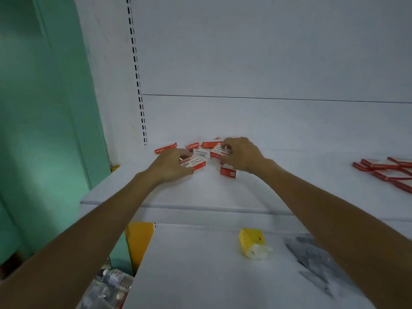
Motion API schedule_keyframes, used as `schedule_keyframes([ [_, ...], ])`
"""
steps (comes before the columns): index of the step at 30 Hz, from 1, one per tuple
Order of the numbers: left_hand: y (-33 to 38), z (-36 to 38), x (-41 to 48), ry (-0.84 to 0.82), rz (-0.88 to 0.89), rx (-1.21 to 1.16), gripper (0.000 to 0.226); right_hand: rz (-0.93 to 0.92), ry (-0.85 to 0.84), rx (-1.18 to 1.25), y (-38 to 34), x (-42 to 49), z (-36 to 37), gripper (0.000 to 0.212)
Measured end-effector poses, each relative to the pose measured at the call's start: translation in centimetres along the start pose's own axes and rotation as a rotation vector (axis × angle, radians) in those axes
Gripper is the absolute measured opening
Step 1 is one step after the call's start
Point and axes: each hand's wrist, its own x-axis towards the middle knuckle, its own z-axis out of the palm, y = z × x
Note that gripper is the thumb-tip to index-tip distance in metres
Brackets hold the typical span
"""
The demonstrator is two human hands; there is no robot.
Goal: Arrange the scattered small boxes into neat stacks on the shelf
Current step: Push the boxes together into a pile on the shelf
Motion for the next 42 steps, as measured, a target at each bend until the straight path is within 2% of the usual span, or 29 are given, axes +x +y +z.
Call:
schedule_keyframes([
  [12, 10.7, 6.7, 0.2, -0.113, 0.314, -0.098, 0.042, 0.322, 0.094, -0.064, 9.8, -10.1, -5.2, 0.038],
  [18, 17.1, 11.1, 1.4, -0.167, 0.401, -0.126, 0.037, 0.462, 0.115, -0.118, 15.8, -15.0, -8.8, 0.037],
  [26, 27.0, 17.9, 4.0, -0.206, 0.474, -0.207, 0.033, 0.547, 0.181, -0.129, 25.7, -19.9, -13.1, 0.03],
  [35, 36.5, 25.7, 7.2, -0.137, 0.403, -0.232, 0.033, 0.485, 0.134, -0.155, 38.6, -20.4, -17.8, 0.038],
  [42, 39.7, 28.5, 8.8, -0.084, 0.312, -0.183, 0.034, 0.367, 0.069, -0.146, 43.5, -18.0, -18.5, 0.036],
])
